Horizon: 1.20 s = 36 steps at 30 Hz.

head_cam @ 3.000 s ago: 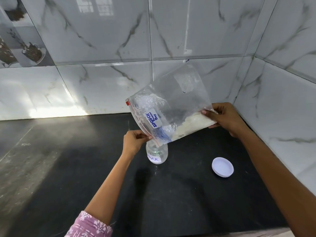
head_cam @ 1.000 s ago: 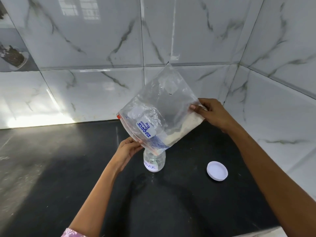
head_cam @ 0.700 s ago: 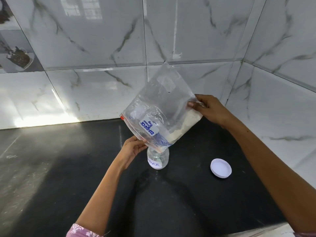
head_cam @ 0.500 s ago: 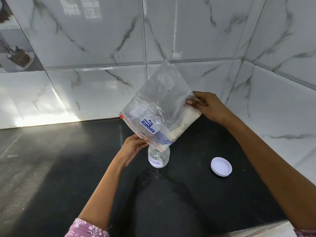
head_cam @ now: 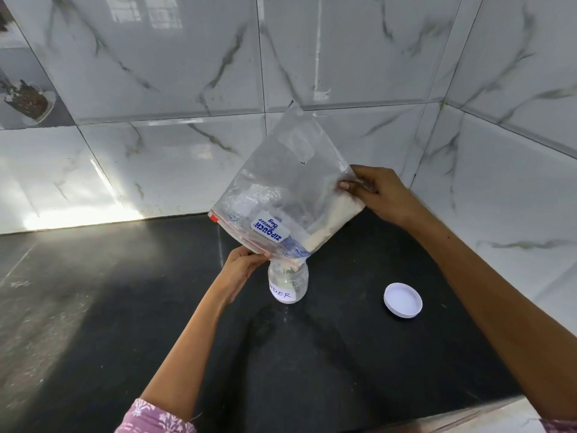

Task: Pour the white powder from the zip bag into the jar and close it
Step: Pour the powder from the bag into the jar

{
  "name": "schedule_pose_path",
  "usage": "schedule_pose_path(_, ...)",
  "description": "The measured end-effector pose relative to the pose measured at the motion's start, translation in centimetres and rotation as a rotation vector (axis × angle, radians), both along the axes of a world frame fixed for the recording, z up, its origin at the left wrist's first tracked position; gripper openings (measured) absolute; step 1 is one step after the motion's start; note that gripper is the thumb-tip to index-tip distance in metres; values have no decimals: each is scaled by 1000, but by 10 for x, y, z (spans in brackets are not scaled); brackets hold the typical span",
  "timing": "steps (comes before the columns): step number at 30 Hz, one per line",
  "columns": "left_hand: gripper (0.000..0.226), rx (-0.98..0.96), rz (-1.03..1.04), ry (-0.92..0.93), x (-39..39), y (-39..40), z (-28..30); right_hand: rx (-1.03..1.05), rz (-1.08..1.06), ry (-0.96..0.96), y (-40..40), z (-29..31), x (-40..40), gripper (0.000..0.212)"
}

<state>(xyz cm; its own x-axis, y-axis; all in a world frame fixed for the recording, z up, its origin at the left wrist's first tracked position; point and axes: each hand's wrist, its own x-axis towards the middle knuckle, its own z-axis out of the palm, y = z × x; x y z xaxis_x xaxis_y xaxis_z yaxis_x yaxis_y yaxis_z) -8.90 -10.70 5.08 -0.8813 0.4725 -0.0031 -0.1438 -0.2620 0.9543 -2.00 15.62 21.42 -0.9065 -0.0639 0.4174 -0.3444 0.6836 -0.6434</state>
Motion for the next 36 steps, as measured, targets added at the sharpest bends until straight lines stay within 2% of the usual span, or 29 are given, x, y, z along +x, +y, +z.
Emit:
schedule_pose_path(9, 30, 6, -1, -24, 4, -2, 0, 38, 13, 29, -4, 4, -4, 22)
schedule_pose_path(19, 25, -39, 56, -8, 8, -12, -11, 47, 13, 35, -5, 2, -7, 20)
schedule_pose_path(28, 20, -164, 165, -1, 9, -4, -5, 75, 1, 40, -2, -1, -9, 20)
schedule_pose_path(32, 19, -280, 221, 49, 7, 1, 0, 80, 11, 51, -6, 1, -9, 20)
schedule_pose_path(36, 21, -272, 196, 91, 5, 5, 5, 102, -4, 19, -7, -1, -11, 21)
